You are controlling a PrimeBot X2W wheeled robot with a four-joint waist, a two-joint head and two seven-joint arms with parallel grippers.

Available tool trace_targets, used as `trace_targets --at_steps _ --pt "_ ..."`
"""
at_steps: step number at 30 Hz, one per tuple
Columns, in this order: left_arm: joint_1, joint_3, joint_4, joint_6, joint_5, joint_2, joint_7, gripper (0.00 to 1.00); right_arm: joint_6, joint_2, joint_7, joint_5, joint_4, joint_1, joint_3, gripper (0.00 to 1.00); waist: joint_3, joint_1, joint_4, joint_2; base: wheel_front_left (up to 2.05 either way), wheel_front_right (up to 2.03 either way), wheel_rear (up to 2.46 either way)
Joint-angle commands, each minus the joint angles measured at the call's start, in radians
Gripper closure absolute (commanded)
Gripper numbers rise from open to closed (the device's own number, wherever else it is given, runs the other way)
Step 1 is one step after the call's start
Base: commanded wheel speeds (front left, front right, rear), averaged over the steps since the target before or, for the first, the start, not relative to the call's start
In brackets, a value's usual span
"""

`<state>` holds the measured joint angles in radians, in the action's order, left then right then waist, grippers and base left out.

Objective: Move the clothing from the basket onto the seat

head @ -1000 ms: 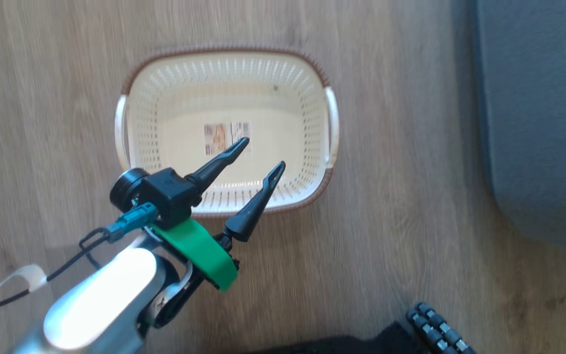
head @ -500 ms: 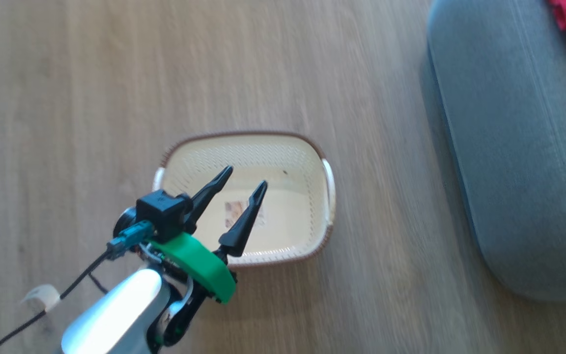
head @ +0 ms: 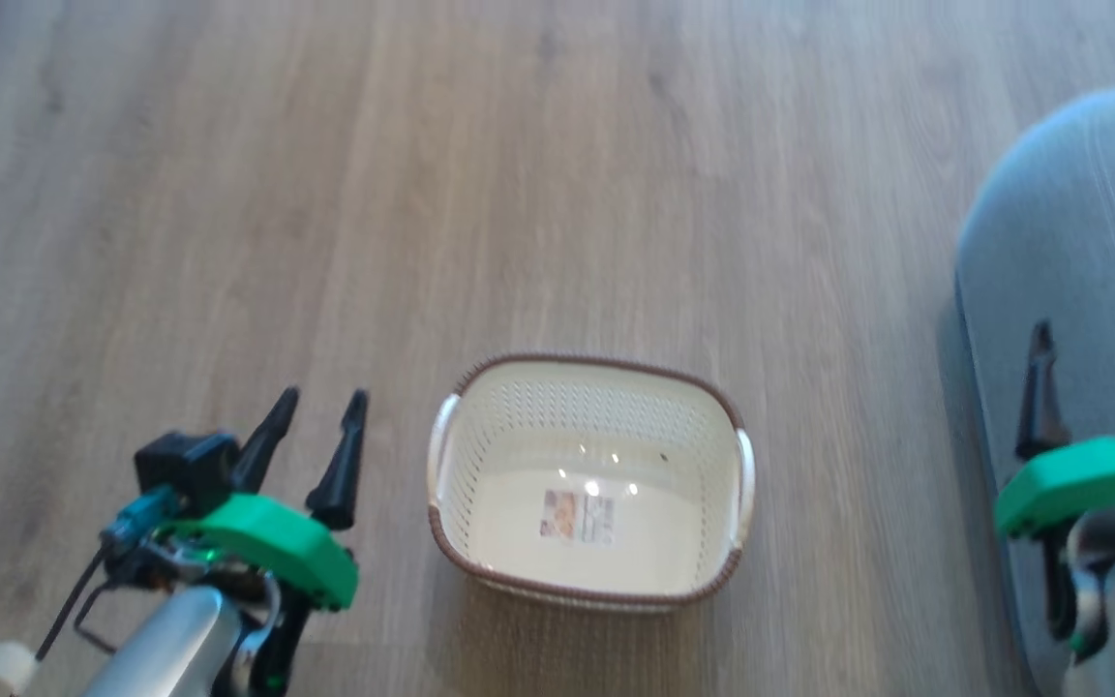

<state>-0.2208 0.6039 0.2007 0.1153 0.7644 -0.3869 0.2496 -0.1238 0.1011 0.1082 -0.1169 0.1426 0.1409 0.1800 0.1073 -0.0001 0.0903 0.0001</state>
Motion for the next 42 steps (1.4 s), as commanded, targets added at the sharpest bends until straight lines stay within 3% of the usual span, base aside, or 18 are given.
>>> trace_targets --at_steps 1,9,16,42 --pt "-0.019 -0.054 -0.015 0.003 -0.011 -0.021 0.012 0.00 -0.007 0.001 0.015 0.010 -0.032 -0.008 -0.030 0.00 -0.063 0.0001 0.055 -0.0001 0.00 0.00 0.00" --pt "0.059 -0.140 0.015 -0.006 -0.033 -0.022 0.012 0.00 -0.007 -0.037 0.064 0.052 0.016 -0.075 -0.132 0.00 -0.106 0.0001 0.086 -0.0001 0.00 0.00 0.00" --pt "0.068 -0.168 0.018 -0.026 -0.058 0.003 0.012 0.00 -0.007 -0.048 0.083 0.069 0.029 -0.087 -0.145 0.00 -0.109 0.0001 0.093 -0.0001 0.00 0.00 0.00" --pt "0.057 -0.179 0.047 -0.093 -0.102 0.033 0.010 0.00 -0.007 -0.051 0.110 0.037 0.048 -0.095 -0.139 0.00 -0.101 0.0001 -0.024 -0.0001 0.00 0.00 0.00"
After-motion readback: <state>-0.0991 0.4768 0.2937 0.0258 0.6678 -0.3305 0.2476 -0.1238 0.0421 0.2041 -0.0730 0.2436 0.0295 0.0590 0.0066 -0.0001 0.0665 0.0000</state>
